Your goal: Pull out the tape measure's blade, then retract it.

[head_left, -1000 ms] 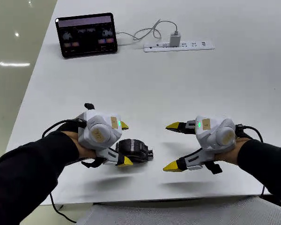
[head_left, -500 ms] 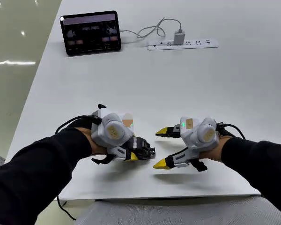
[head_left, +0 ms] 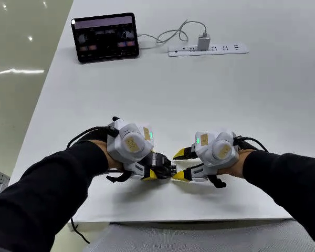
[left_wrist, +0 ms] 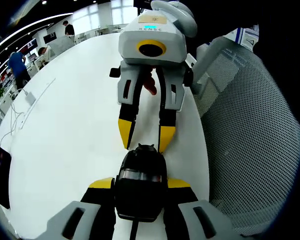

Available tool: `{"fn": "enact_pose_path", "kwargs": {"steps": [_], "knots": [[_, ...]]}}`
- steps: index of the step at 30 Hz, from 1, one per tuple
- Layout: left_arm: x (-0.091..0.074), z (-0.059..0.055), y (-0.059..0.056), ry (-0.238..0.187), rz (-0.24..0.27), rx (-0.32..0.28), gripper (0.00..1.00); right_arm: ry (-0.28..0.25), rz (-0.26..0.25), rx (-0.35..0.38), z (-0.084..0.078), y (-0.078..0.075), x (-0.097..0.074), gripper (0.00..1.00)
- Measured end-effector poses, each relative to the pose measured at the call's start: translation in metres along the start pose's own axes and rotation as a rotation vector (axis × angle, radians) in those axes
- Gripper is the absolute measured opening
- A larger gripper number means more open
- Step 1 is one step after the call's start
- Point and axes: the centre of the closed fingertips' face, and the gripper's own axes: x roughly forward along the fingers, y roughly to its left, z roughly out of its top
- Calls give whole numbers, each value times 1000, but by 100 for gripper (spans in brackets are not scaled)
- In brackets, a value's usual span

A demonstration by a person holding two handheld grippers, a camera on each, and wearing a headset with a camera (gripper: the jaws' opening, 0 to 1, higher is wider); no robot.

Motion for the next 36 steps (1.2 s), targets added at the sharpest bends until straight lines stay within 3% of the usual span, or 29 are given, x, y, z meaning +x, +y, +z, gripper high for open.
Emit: {"fn": "enact_pose_path", "kwargs": {"steps": [4, 6, 8, 10, 17, 30, 36], "knots": [[0, -1, 1, -8, 23, 6, 32, 24, 9, -32, -2, 5, 5, 16], [0, 0, 1, -8, 24, 10, 32, 53, -40, -110, -4, -2, 6, 12], [0, -1, 1, -5, 19, 15, 32, 46, -6, -52, -4, 2, 6, 11], [0, -1, 1, -4, 15, 16, 32, 52, -3, -69, -5, 2, 6, 10], [-1, -2, 2, -7, 17, 6, 32, 56, -2, -28, -8, 0, 3, 8], [-1, -1, 2, -20, 12, 7, 32, 73, -10, -10, -14, -1, -4, 8], [0, -1, 2, -26, 10, 4, 32, 99, -5, -52, -13, 0, -2, 11]]}}
